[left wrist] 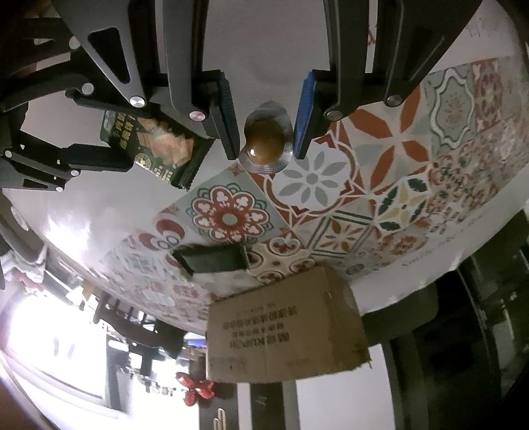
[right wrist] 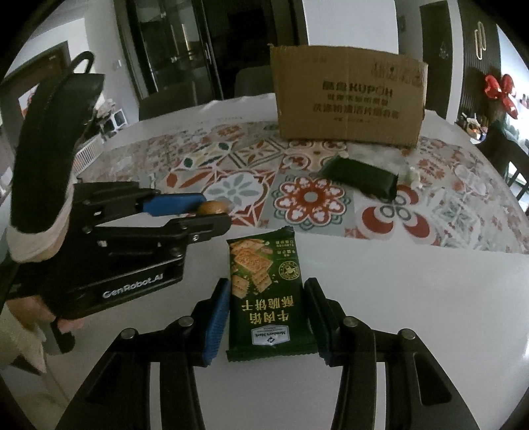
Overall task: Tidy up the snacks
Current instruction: 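Carry the ball snack and cracker pack over the cardboard box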
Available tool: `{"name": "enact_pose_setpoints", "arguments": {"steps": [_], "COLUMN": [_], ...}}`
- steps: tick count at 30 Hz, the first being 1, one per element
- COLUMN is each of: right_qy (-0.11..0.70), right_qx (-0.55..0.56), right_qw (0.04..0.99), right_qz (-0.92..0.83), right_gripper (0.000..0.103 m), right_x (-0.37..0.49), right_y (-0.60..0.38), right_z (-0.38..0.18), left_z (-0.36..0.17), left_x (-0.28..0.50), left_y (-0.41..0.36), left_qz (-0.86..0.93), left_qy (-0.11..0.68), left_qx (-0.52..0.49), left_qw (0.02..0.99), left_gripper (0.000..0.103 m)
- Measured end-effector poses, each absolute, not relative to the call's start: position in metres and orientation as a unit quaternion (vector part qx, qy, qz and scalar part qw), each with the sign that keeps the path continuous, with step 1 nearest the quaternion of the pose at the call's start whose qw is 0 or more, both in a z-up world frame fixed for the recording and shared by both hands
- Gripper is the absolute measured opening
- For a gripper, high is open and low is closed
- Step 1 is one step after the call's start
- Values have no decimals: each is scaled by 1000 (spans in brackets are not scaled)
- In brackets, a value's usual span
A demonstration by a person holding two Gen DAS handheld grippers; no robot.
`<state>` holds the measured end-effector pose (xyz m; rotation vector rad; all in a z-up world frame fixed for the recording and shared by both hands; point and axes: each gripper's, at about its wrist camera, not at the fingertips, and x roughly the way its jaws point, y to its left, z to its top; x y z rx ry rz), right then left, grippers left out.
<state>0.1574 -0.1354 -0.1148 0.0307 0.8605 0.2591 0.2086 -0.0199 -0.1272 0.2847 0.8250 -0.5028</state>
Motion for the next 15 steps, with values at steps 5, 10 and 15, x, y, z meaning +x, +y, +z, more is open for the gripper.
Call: {"name": "enact_pose_setpoints", "arguments": {"steps": [5,10,15], "right_qy": [395,371,344], "right_qx": [14,15,12], "right_qw": [910,919,929], "right_qz": [128,132,133], "right_gripper": [46,46,46], "right_x": [157,159,166], "right_y": [-144,-153,-164], "right_z": [-101,-82,-62], "left_z": [-109,-89,-69], "left_x": [203,202,208], "left_y": [-21,-24,-29], "left_qz": [-221,-207,-188], "left_qy": [387,377,360], "left_qx": [121,101,84], "left_qw": [887,897,910], "left_gripper": [33,33,33]}}
